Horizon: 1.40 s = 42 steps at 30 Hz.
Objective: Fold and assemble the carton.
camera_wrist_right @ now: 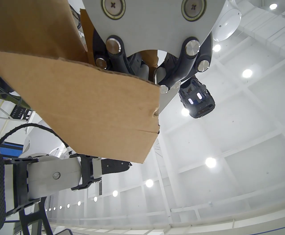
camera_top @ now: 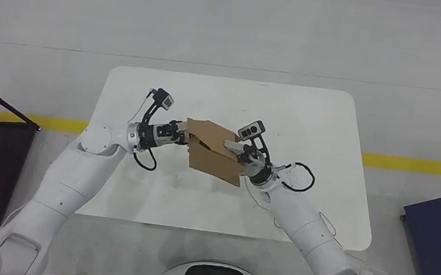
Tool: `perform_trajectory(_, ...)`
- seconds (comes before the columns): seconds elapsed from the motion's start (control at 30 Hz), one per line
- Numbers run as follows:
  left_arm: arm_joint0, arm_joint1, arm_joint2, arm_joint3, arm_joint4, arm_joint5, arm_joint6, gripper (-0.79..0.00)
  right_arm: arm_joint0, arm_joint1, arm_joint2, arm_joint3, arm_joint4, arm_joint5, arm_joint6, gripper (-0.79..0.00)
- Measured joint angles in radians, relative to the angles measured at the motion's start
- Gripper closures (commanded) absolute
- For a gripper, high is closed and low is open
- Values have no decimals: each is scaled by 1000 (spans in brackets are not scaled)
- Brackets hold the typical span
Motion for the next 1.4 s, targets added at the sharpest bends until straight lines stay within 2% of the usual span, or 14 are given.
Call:
perform_trajectory(0.53,24,4,-19,-52,171,17,25,-785,-8,-31,37,30,-60,9,9,0)
perform_trajectory(0.83,30,14,-44,-80,272,89,41,-785,-4,-46,38,47,-95,15,15,0)
perform_trajectory(1.27,40,14,-52,-108,304,112,45,-785,6,-64,37,59,-131,27,27,0)
perform_trajectory(1.4,43,16,-69,-106,296,92,40,-785,4,-68,46,61,-120,37,37,0)
